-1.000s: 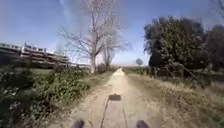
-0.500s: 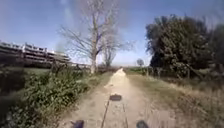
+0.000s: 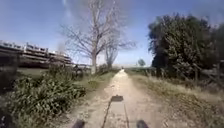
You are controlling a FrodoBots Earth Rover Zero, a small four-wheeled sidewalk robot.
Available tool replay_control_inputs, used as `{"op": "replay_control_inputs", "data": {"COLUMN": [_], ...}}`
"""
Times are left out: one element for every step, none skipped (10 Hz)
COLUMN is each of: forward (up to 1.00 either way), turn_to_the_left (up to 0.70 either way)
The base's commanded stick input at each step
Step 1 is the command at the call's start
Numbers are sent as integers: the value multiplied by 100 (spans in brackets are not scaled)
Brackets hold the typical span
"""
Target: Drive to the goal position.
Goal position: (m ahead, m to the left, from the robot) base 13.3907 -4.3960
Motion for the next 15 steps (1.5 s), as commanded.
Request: {"op": "replay_control_inputs", "data": {"forward": [70, 70, 70, 70, 70, 70, 70, 70, 70, 70, 70, 70, 70, 70, 70], "turn_to_the_left": [0, 0, 0, -8, -22, -34, -19, -6, 0, 0, 0, 0, 0, 0, 0]}}
